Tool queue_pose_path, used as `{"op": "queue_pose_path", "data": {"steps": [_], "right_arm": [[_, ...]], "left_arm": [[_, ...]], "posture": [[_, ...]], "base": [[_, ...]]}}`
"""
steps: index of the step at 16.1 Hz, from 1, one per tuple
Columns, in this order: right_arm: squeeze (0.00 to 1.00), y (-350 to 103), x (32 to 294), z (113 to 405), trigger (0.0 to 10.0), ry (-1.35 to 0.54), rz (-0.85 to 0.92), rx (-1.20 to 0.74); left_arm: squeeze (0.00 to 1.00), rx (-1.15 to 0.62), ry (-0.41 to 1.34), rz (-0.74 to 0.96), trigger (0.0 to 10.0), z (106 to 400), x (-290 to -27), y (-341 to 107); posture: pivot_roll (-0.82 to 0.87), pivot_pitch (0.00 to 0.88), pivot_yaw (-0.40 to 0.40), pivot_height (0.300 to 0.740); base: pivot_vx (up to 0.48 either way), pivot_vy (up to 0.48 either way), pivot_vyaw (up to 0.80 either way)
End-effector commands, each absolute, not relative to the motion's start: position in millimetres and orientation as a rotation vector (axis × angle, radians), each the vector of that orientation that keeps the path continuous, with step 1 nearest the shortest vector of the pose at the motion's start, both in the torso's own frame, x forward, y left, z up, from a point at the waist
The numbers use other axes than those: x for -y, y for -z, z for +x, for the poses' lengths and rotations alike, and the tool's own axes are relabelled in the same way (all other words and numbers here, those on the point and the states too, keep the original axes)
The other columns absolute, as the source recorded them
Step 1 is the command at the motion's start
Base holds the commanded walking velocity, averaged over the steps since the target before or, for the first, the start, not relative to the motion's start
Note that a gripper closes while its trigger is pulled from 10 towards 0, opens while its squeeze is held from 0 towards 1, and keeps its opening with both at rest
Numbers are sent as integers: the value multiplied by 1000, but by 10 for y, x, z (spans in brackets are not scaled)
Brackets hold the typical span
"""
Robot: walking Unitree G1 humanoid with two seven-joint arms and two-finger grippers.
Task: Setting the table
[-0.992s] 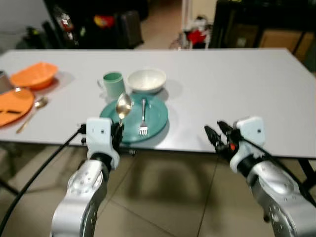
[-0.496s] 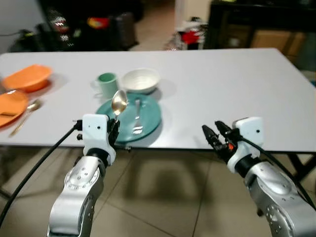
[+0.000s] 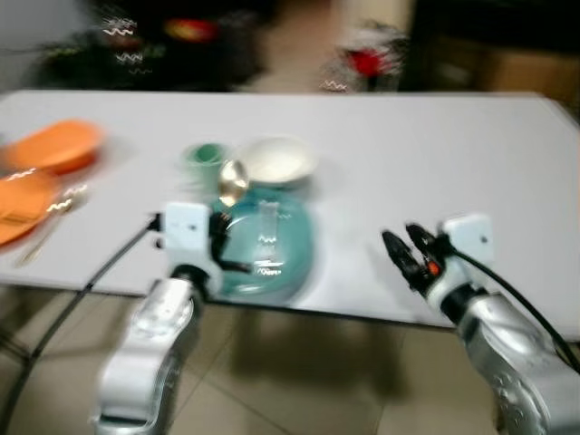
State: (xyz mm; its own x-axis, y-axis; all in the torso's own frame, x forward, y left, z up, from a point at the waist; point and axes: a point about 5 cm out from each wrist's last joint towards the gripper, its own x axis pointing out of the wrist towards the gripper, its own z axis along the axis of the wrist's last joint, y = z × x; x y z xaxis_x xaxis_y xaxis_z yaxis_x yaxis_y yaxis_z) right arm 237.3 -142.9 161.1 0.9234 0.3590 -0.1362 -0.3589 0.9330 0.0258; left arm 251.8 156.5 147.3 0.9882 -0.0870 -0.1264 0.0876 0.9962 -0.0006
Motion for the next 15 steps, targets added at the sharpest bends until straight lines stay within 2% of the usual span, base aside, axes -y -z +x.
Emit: {"op": "queue_pose_path", "data": {"steps": [1, 4, 7, 11, 12, 15], "right_arm": [[0, -1597, 1496, 2336, 10000, -343, 6, -147], [0, -1591, 1514, 2315, 10000, -339, 22, -163], [0, -1596, 1503, 2279, 10000, -374, 15, -179], [0, -1636, 1552, 2229, 10000, -461, -18, -208], [0, -1625, 1561, 2206, 10000, -500, -43, -239], [0, -1628, 1545, 2151, 10000, -565, -75, -270]], "left_arm": [[0, -117, 103, -6, 10000, 2528, -1513, -1501], [0, -154, 103, 5, 10000, 2510, -1514, -1458], [0, -205, 124, -55, 10000, 2573, -1484, -1416], [0, -296, 162, -60, 10000, 2783, -1427, -1356], [0, -317, 187, -81, 10000, 2909, -1382, -1353], [0, -353, 157, -104, 10000, 3061, -1391, -1336]], "posture": [[-147, 0, 85, 740], [-155, 0, 88, 740], [-163, 0, 88, 740], [-163, 0, 86, 740], [-159, 0, 80, 740], [-166, 0, 87, 740]], "base": [[0, 0, 0], [0, 0, 0], [0, 0, 0], [0, 0, 0], [0, 0, 0], [0, 0, 0]]}}
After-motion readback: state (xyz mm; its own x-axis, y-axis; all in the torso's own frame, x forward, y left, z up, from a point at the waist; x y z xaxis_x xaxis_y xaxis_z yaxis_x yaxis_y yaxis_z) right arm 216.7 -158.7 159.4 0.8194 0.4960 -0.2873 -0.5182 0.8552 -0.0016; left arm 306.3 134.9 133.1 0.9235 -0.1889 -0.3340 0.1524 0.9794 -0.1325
